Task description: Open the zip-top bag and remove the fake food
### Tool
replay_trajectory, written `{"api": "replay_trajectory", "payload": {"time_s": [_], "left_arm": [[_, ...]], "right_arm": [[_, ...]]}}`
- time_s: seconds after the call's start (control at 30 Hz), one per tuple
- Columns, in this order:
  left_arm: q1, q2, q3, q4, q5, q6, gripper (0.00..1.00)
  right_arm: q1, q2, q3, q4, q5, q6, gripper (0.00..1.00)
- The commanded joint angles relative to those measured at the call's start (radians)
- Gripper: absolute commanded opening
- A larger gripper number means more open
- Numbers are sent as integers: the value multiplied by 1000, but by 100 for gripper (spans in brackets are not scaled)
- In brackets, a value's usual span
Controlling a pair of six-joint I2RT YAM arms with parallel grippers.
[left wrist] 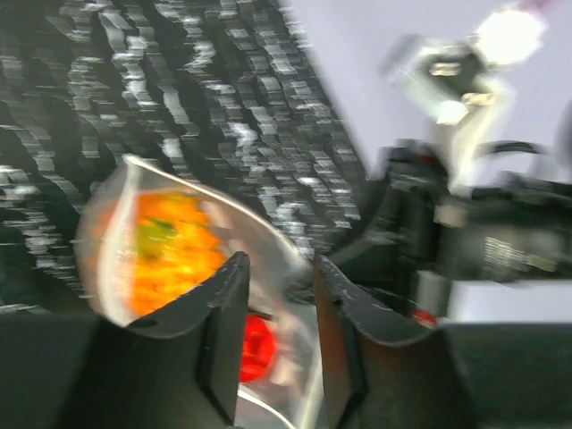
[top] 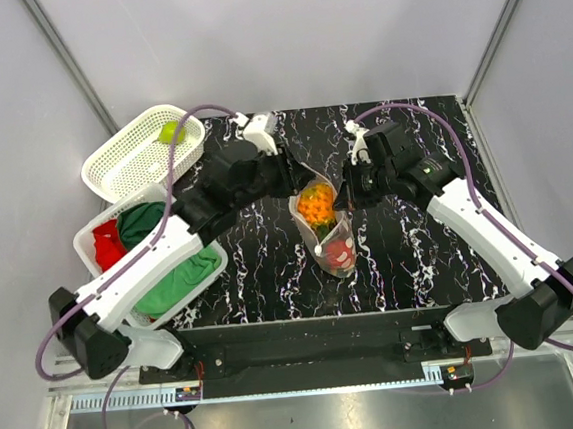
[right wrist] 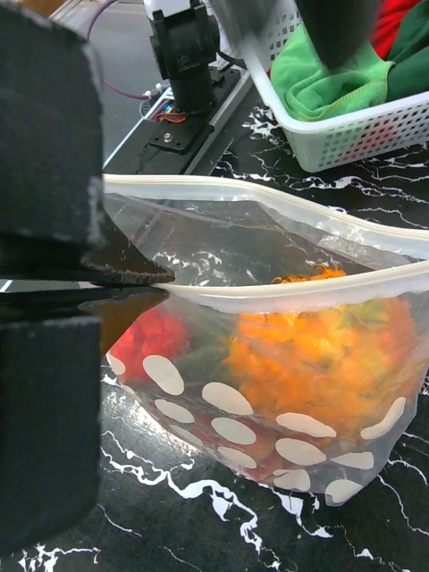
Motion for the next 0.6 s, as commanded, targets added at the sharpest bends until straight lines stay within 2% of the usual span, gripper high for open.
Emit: {"api": "replay_trajectory", "payload": {"time_s": [0.0,0.23,0.33,0.37,0.47,0.5,0.57], "left_arm": [[-68,120,61,-146,-178,190,35],[-133,245,141,-172,-218,346,32],[-148,265,141,-198,-279,383,43],[-151,268,141,-200,-290,399,52],[-162,280,144,-216,-350,429,65],[-168,286,146,-219,-364,435,73],[-173,300,156,-226,-367,439,80]], "right_arm": [[0,-49,-3,21,-33,-2,0],[-1,-100,-40,-1,-21,18,0],[0,-108,-52,-2,-16,27,0],[0,-109,-52,-4,-18,28,0],[-1,-109,-54,-7,-15,35,0],[0,-111,-55,-7,-15,38,0],[0,-108,-59,-7,-18,42,0]]}}
